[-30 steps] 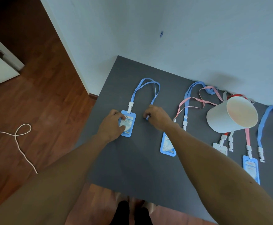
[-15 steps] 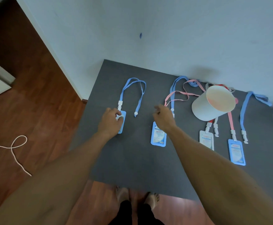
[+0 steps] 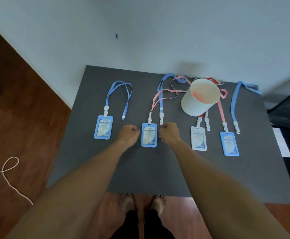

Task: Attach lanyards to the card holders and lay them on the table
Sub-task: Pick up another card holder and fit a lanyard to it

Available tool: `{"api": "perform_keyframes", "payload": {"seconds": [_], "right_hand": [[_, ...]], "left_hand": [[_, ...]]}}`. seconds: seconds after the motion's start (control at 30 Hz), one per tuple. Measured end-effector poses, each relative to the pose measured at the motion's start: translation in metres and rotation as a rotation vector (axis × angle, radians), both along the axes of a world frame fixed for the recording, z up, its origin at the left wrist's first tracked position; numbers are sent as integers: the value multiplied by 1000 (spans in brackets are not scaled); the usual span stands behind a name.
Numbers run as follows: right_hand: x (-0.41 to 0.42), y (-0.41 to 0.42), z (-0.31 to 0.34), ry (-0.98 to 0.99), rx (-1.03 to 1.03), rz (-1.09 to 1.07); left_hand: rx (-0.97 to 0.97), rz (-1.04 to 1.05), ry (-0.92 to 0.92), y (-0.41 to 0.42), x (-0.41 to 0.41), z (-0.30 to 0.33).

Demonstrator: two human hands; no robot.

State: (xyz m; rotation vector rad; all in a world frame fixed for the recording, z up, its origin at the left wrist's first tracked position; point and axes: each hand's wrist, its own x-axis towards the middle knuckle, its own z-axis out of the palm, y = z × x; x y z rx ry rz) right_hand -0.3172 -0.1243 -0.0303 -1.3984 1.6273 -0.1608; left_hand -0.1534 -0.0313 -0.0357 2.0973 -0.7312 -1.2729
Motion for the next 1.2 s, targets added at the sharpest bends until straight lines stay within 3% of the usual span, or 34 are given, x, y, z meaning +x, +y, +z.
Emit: {"api": "perform_keyframes", "payload": {"seconds": [0.23,0.43,0.77,1.07,1.2], "right_hand": [[-2,0,-11,-43,141,-77],[-8,-3,5,-159,225,-92],[-19,-25,68,-494,172,-123],[-24,-57,132,-604,75,-11],[-15,-74,165,-580,-89,32]], "left_hand": [[39,116,50,-1,-19,14],[12,283,238,-3,-25,23],[-187,264,270,-19,-28,75],[-313,230,402,-34,-28,139],[-367,223,415,-41,-25,160]]}}
